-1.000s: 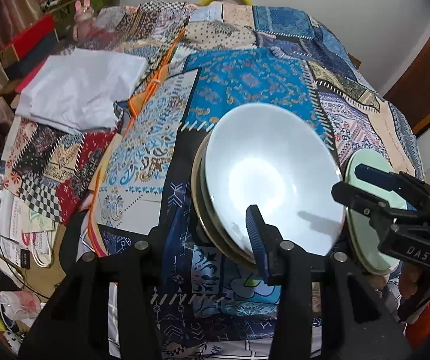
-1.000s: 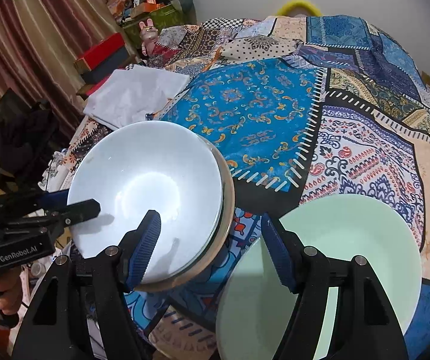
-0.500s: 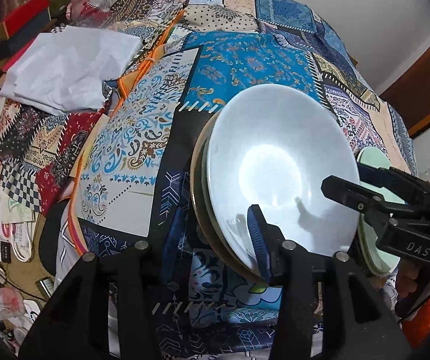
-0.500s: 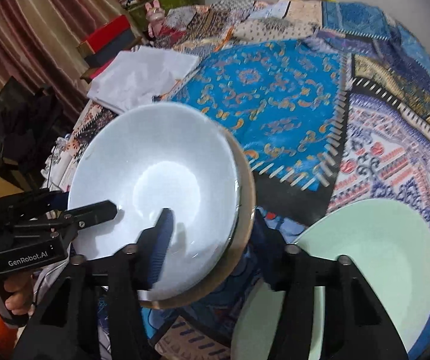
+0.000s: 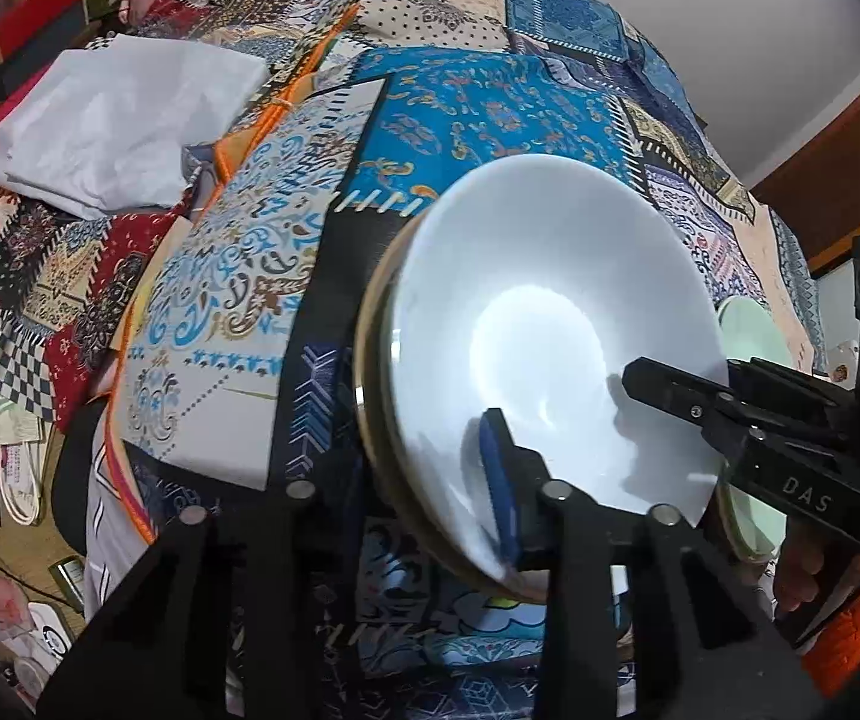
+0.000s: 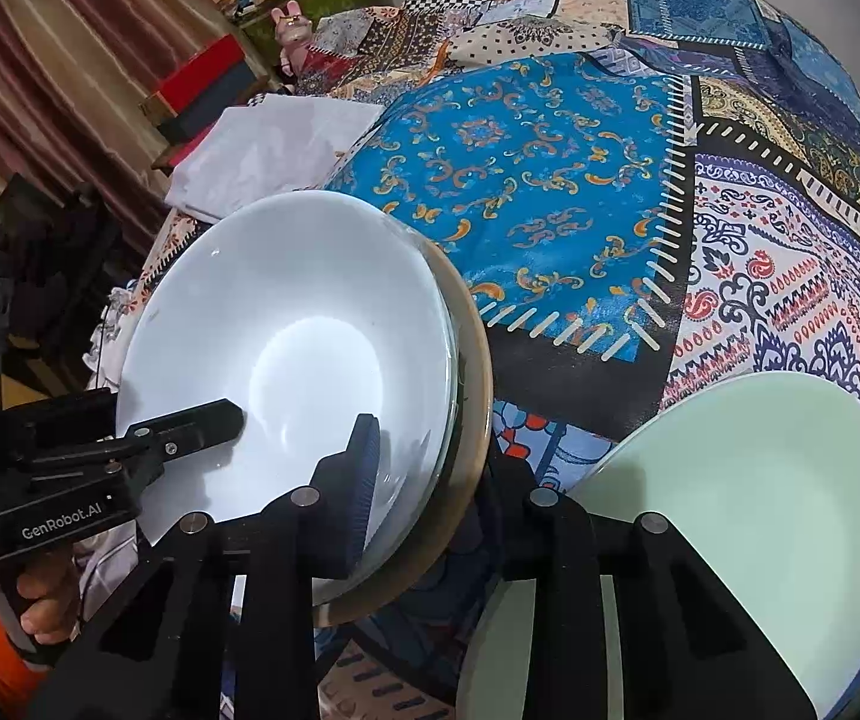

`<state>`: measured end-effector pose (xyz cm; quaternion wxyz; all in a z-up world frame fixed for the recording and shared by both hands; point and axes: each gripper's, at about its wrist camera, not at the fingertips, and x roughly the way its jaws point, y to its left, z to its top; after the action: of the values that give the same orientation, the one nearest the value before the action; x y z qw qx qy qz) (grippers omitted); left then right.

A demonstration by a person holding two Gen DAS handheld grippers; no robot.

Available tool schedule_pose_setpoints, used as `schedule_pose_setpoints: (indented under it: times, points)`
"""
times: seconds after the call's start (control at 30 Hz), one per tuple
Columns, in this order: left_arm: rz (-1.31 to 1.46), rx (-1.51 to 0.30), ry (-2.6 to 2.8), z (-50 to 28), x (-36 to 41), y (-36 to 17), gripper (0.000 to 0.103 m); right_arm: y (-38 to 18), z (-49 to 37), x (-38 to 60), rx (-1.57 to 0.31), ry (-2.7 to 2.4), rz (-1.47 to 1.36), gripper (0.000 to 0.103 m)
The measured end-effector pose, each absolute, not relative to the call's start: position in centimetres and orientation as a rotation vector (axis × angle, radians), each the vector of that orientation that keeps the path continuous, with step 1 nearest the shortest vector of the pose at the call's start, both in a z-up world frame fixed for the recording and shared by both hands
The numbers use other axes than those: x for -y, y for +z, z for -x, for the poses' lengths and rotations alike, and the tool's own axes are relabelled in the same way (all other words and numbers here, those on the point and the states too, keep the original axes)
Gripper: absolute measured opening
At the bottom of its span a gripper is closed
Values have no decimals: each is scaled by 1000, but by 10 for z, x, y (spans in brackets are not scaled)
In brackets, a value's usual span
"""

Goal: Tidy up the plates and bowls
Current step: 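Lower the white bowl into the mint green bowl and open both tools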

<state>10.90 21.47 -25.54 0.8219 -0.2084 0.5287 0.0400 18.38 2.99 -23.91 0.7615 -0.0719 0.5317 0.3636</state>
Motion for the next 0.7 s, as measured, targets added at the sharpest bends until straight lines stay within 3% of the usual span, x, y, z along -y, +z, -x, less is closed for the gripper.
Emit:
schedule_pose_setpoints:
  times: [0.7]
  points:
    - [397,-1115,109,-111,-206,-239,32,-225,-184,-20,-1138,772,112,26]
